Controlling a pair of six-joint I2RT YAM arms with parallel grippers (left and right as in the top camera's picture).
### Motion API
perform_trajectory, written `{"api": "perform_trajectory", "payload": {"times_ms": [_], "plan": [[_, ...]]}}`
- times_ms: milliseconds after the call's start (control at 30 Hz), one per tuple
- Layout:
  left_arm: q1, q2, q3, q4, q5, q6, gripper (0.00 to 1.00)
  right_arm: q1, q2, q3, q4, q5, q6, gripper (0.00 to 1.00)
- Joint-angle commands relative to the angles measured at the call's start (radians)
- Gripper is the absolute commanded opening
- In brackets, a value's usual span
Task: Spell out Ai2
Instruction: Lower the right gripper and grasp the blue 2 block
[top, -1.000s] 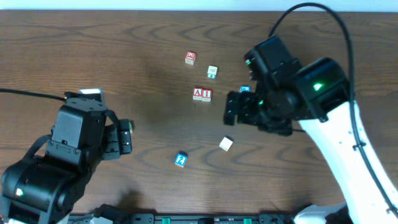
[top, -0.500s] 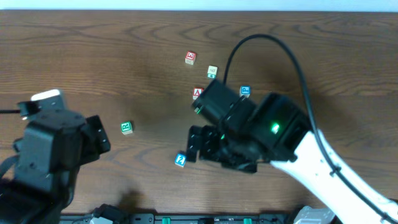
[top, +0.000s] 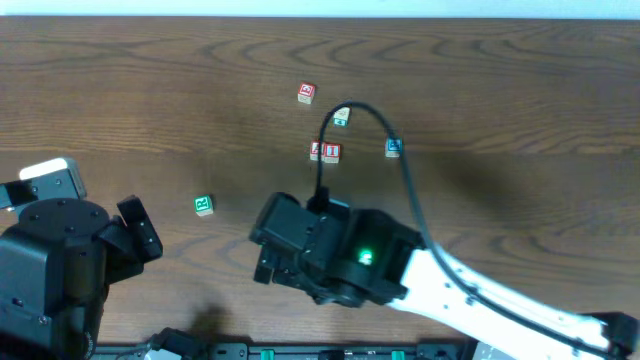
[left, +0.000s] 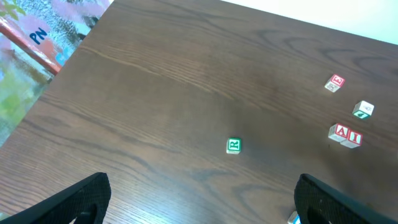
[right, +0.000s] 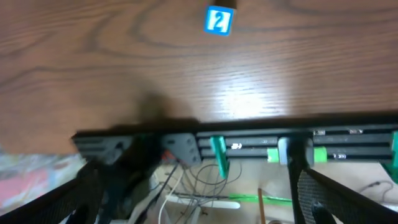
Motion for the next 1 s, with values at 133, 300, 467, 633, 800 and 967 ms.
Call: {"api": "perform_trajectory", "payload": {"times_ms": [133, 300, 467, 633, 800, 967], "plan": [[0.002, 0.003, 0.01, -0.006, -0.017, -0.012, 0.95, -0.013, -0.001, -0.319, 0.264, 0.045, 0.138, 0.98], [0.002, 0.003, 0.01, -0.006, -0.018, -0.012, 0.96, -0.016, 0.001, -0.413, 0.409, 0.047, 0.14, 0.98], [0.002, 0.003, 0.01, -0.006, -0.017, -0.012, 0.95, -0.024, 0.026, -0.486, 0.539, 0.048, 0.145, 0.98], [0.002, 0.003, 0.01, -0.011, -0.017, -0.012, 0.95, -0.031, 0.095, -0.495, 0.597, 0.044, 0.141, 0.97], [0.002, 0.003, 0.01, -0.016, -0.017, -0.012, 0.95, -0.037, 0.169, -0.495, 0.649, 0.026, 0.133, 0.95], [0.001, 0.003, 0.01, -0.024, -0.017, -0.012, 0.95, -0.074, 0.219, -0.495, 0.692, 0.029, 0.084, 0.93]]}}
